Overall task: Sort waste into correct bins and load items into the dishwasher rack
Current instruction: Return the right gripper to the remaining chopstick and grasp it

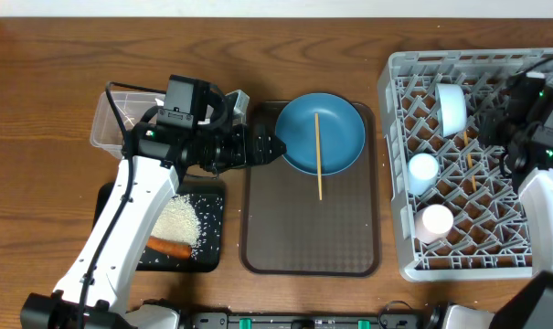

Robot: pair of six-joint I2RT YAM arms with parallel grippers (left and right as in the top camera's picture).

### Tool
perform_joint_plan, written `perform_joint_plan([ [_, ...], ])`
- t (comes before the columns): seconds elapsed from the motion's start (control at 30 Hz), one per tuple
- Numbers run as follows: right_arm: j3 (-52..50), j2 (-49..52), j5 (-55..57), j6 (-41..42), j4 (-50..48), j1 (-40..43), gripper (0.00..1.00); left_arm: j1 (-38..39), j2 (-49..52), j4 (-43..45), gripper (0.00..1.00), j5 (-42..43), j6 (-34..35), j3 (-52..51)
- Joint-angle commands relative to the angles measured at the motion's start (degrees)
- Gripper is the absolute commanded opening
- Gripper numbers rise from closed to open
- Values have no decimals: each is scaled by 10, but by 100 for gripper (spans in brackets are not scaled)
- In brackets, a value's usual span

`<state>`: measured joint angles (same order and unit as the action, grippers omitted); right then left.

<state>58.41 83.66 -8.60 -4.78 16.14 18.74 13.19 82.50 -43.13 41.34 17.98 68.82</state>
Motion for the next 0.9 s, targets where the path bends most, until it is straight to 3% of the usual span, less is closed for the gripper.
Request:
perform_joint_plan([
  [0.0, 4, -47, -84, 149, 16, -21, 20, -2, -5, -1, 98, -5, -5, 3],
  [0.33, 4, -60, -80, 262, 118, -196, 25, -2, -5, -1, 98, -5, -5, 3],
  [0.57, 4, -5, 56, 283, 94, -340, 33, -2, -5, -1, 98, -5, -5, 3],
  [0.87, 4, 121, 86, 285, 3, -440, 37, -2, -5, -1, 98, -5, -5, 3],
])
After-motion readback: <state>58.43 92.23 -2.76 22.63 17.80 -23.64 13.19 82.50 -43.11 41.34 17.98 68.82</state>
